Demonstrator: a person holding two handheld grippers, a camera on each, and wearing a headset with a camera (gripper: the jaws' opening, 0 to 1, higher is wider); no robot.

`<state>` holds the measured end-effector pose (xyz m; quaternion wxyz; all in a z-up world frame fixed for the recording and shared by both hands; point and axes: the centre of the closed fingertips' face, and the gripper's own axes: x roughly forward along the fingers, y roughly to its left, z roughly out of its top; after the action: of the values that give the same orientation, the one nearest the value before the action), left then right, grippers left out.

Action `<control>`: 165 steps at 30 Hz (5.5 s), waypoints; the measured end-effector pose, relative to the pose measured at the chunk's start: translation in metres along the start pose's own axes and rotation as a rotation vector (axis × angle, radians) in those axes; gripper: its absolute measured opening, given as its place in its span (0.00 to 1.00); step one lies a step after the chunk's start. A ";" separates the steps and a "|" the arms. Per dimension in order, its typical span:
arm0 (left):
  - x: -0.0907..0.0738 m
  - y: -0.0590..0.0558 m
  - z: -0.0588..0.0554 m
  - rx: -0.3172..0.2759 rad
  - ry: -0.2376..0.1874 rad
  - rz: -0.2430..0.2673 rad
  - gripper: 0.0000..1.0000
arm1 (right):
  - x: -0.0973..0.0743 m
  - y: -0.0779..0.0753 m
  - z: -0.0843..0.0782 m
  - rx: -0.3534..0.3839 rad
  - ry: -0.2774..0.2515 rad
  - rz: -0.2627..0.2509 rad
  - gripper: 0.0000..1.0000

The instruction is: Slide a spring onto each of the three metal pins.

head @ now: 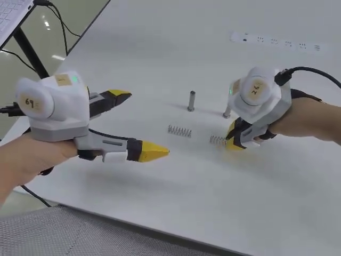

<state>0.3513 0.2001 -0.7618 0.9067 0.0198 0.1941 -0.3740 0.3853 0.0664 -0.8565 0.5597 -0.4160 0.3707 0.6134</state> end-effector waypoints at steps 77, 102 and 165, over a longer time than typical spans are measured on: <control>0.097 -0.106 0.024 0.120 0.039 -0.409 0.07 | -0.077 0.043 0.025 -0.060 -0.120 -0.040 0.08; 0.091 -0.110 0.022 0.134 0.050 -0.453 0.02 | -0.079 0.048 0.027 -0.051 -0.169 -0.034 0.08; 0.086 -0.115 0.019 0.186 0.081 -0.481 0.03 | -0.112 0.056 0.062 -0.071 -0.487 -0.025 0.07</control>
<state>0.3343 0.0564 -0.7632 0.7774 0.0712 0.1943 -0.5939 0.3269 0.0759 -0.7301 0.6251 -0.2796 0.1979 0.7013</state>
